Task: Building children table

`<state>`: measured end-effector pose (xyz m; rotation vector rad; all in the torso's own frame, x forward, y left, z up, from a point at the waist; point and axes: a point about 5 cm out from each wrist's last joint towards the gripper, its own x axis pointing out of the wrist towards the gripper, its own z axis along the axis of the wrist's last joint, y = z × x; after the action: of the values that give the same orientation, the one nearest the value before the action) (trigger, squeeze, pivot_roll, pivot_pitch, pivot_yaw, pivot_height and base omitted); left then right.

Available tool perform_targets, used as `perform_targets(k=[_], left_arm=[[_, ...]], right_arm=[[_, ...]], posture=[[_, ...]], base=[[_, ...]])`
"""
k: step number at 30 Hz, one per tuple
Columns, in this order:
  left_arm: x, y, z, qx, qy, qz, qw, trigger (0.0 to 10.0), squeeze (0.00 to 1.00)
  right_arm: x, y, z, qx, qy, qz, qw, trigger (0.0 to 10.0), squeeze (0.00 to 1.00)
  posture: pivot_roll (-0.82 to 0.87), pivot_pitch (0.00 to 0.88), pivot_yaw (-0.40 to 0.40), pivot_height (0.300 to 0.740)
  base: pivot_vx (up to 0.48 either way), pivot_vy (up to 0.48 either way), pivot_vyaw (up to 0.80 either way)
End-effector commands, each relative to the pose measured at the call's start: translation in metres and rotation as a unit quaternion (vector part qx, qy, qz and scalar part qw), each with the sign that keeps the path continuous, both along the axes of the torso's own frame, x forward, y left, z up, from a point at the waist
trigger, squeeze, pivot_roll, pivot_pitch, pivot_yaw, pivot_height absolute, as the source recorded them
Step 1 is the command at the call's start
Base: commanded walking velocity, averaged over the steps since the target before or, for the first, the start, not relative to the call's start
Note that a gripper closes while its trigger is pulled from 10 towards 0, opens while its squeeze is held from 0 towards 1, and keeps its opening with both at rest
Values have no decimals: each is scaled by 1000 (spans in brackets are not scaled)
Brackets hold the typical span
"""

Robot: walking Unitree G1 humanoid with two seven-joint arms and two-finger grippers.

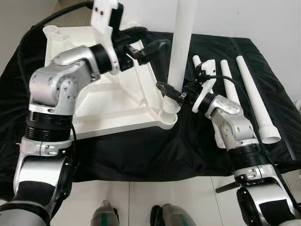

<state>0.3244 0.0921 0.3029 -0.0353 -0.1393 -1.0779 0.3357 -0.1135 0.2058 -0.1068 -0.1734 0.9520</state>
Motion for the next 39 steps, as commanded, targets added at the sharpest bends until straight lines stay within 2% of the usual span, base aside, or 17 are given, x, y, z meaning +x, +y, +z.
perform_targets(k=[1,11,18,32,33,34,39], left_arm=[[-7,-10,7,9,-12,-36,999,10000,0],[-12,-24,14,7,-25,-76,997,10000,0],[-11,-30,18,0,-16,-74,997,10000,0],[-6,-35,24,-9,-9,-44,999,10000,0],[-5,-35,25,-13,-9,-35,999,4784,0],[-4,-34,27,-18,-9,-30,999,0,0],[-2,-33,29,-25,-11,-20,999,0,0]], right_arm=[[0,-2,4,-14,-6,9,1000,10000,0],[3,3,10,-26,-12,30,999,10000,0],[0,9,5,-56,-16,53,997,10000,0],[-2,12,-2,-67,-10,55,996,10000,0],[-1,12,-2,-68,-11,53,996,10000,0],[-1,11,-3,-68,-12,50,996,10000,0],[1,10,-2,-61,-14,39,997,10000,0]], posture=[[-63,21,-43,740],[-60,25,-45,740],[-57,27,-48,740],[-58,33,-47,740],[-59,32,-46,740],[-60,30,-46,740],[-61,28,-45,740]], base=[[0,0,0],[0,0,0],[0,0,0],[0,0,0],[0,0,0],[0,0,0],[0,0,0]])
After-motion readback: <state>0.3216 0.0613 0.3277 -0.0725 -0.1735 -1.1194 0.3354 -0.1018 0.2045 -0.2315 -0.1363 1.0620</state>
